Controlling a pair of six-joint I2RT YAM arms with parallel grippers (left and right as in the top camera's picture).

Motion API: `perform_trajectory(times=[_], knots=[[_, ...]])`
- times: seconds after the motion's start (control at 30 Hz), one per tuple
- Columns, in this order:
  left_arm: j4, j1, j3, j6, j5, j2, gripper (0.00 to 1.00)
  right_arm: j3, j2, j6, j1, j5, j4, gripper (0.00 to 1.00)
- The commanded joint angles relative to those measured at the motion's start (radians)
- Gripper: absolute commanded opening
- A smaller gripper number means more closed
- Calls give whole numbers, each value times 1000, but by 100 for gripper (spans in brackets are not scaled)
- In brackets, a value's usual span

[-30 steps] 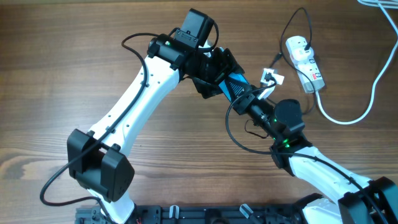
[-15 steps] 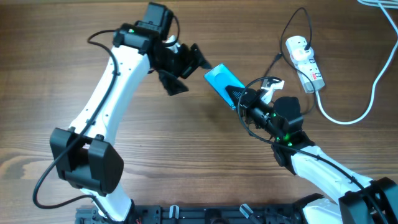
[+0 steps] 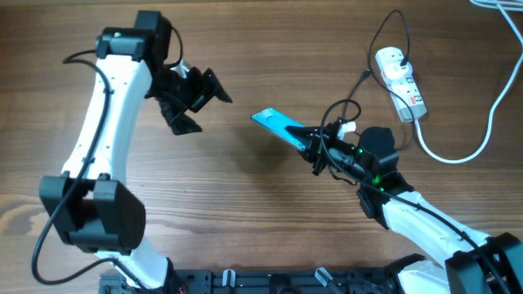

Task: Plug charger to phone and switch on socket
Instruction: 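Open the left gripper and pull it back from the phone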

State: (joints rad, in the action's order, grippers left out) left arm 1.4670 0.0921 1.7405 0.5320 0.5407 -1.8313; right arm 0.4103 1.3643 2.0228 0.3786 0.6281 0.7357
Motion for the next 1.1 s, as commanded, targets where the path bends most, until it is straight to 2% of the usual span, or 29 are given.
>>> perform_trajectory(times=[0.0, 0.23, 0.4, 0.47, 0.57, 0.67, 0.8, 0.93, 1.07], knots=[[24, -36, 14, -88, -58, 111, 89, 18, -6, 48, 0, -5, 14, 4], [77, -69, 14, -87, -82, 371, 93, 18, -6, 49, 17, -1, 15, 5], [108, -69, -35, 28, -312, 579, 100, 18, -6, 48, 17, 2, 14, 5], [72, -69, -122, 112, -371, 718, 100, 18, -6, 45, 17, 2, 14, 5], [-34, -69, -287, 240, -332, 862, 100, 18, -6, 45, 17, 1, 14, 5], [-227, -69, -520, 327, -119, 959, 100, 18, -6, 39, 17, 2, 13, 5], [-529, -67, -757, 447, 125, 919, 100, 18, -6, 19, 17, 2, 10, 5], [-668, -24, -804, 540, 148, 783, 100, 18, -6, 19, 17, 2, 10, 5], [-830, 86, -804, 606, 151, 631, 100, 18, -6, 19, 17, 2, 7, 4]])
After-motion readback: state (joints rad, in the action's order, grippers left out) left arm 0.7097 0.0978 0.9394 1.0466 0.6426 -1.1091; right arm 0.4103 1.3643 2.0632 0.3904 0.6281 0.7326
